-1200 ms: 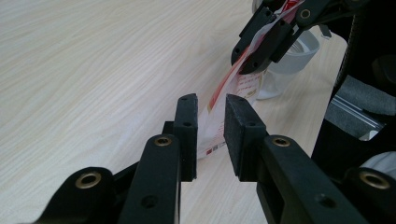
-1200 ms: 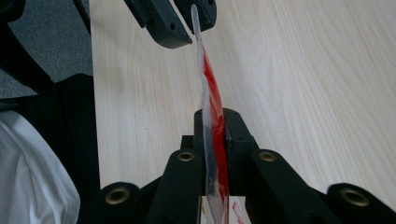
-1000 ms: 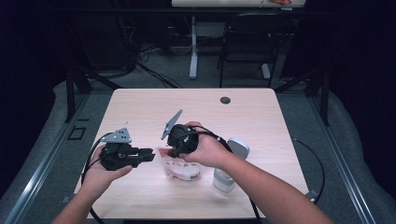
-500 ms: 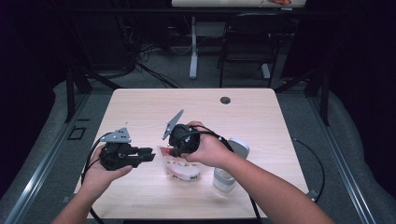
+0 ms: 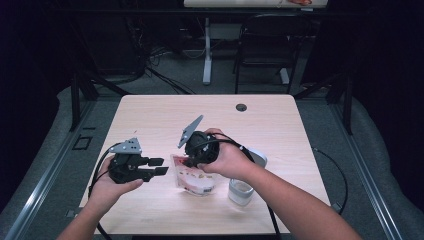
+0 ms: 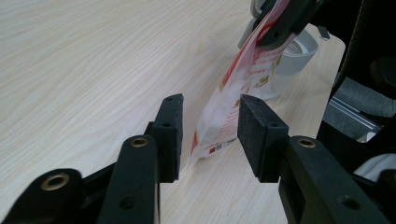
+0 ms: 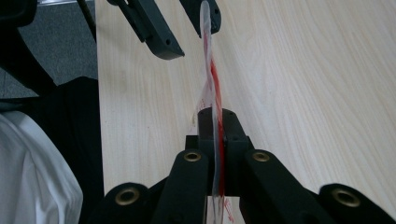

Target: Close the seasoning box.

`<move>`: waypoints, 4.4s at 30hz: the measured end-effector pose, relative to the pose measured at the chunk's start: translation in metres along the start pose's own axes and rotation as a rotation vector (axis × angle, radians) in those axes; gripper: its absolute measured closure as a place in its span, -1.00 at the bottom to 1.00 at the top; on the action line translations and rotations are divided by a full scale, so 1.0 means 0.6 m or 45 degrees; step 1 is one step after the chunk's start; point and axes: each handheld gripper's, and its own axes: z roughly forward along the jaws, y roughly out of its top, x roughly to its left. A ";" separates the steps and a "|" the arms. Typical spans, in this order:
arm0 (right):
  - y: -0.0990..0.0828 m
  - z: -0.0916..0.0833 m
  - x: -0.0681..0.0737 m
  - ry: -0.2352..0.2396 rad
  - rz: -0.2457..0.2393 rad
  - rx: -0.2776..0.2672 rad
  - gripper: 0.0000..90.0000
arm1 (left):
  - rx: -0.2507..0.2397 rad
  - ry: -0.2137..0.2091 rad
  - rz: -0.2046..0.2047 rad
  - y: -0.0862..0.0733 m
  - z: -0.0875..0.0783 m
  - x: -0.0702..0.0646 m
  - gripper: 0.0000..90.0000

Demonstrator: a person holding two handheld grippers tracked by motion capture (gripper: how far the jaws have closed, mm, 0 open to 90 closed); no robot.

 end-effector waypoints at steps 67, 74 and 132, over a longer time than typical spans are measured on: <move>0.012 -0.089 0.017 0.037 -0.062 -0.090 1.00 | 0.046 -0.205 0.108 -0.015 0.112 -0.025 -0.21; 0.014 -0.094 0.017 0.034 -0.066 -0.092 1.00 | 0.033 -0.220 0.110 -0.019 0.123 -0.026 -0.22; -0.009 -0.106 0.010 0.104 -0.061 -0.111 0.90 | 0.145 -0.328 0.171 -0.046 0.120 -0.021 0.53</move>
